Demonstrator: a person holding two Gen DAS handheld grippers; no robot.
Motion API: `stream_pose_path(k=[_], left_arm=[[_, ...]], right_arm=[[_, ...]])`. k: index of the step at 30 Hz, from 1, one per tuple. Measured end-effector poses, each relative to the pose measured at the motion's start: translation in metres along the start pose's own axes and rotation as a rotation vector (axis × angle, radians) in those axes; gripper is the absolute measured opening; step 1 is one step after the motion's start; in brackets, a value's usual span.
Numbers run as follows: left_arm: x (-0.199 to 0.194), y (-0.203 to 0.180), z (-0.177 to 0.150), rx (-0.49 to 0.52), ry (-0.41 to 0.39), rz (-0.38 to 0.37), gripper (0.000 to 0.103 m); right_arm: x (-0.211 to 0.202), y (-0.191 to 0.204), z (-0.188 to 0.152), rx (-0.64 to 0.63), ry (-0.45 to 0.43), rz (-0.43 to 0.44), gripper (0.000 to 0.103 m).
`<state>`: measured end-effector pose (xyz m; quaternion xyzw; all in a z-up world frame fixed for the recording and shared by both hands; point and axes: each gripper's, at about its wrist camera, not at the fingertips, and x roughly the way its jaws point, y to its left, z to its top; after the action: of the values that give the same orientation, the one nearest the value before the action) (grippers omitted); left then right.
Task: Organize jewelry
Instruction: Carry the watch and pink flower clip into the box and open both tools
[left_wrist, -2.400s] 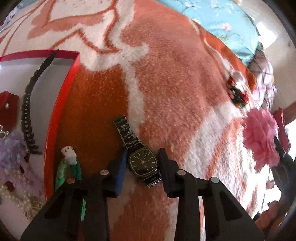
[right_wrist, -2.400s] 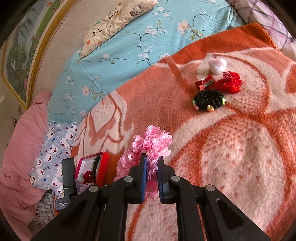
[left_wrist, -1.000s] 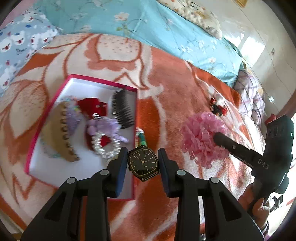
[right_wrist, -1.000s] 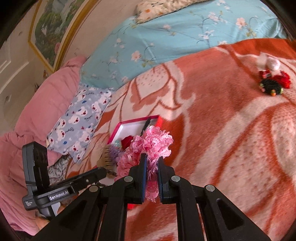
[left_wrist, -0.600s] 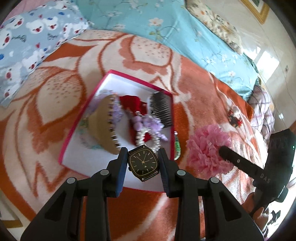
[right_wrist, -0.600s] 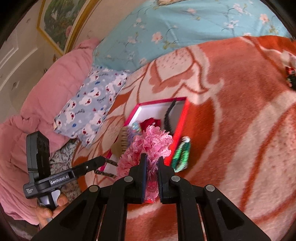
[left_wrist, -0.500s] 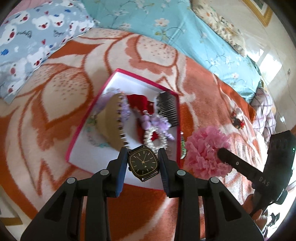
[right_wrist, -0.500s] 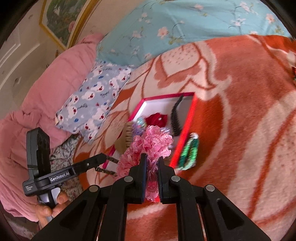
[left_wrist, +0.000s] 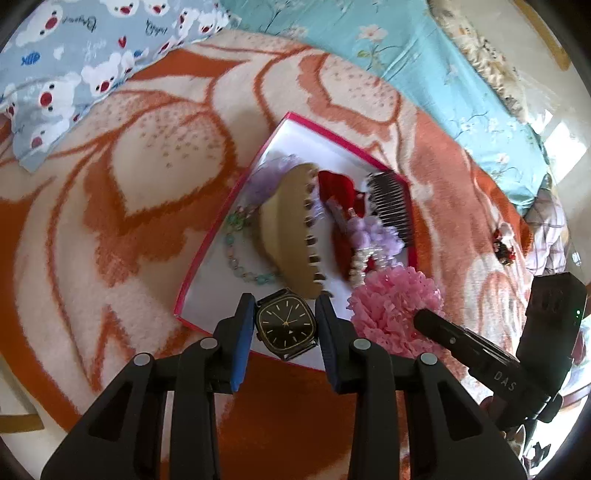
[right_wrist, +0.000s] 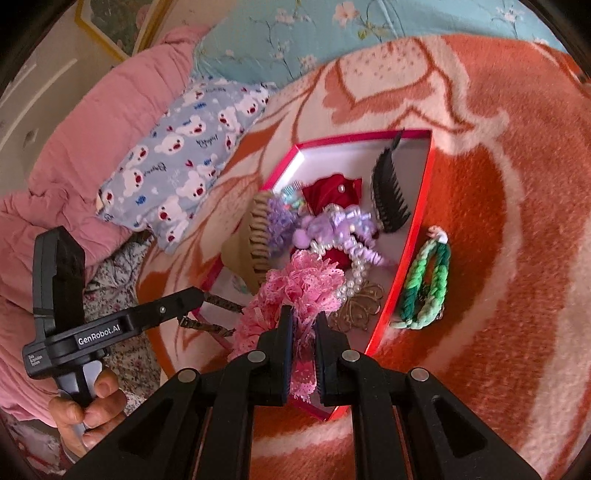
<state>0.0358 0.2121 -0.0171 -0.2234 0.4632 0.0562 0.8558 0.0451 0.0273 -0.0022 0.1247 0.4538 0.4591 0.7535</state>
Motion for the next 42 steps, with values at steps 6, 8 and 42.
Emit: stream_pose_path(k=[6, 8, 42], left_arm=[[0.016, 0.011, 0.003, -0.018, 0.020, 0.028, 0.031], [0.020, 0.013, 0.003, -0.021, 0.024, 0.035, 0.031], [0.044, 0.008, 0.007, 0.002, 0.063, 0.109, 0.038]], right_arm=[[0.015, -0.007, 0.000, 0.006, 0.023, -0.020, 0.009], [0.019, -0.008, 0.001, 0.007, 0.029, -0.026, 0.009], [0.030, -0.005, 0.003, -0.016, 0.043, -0.025, 0.031]])
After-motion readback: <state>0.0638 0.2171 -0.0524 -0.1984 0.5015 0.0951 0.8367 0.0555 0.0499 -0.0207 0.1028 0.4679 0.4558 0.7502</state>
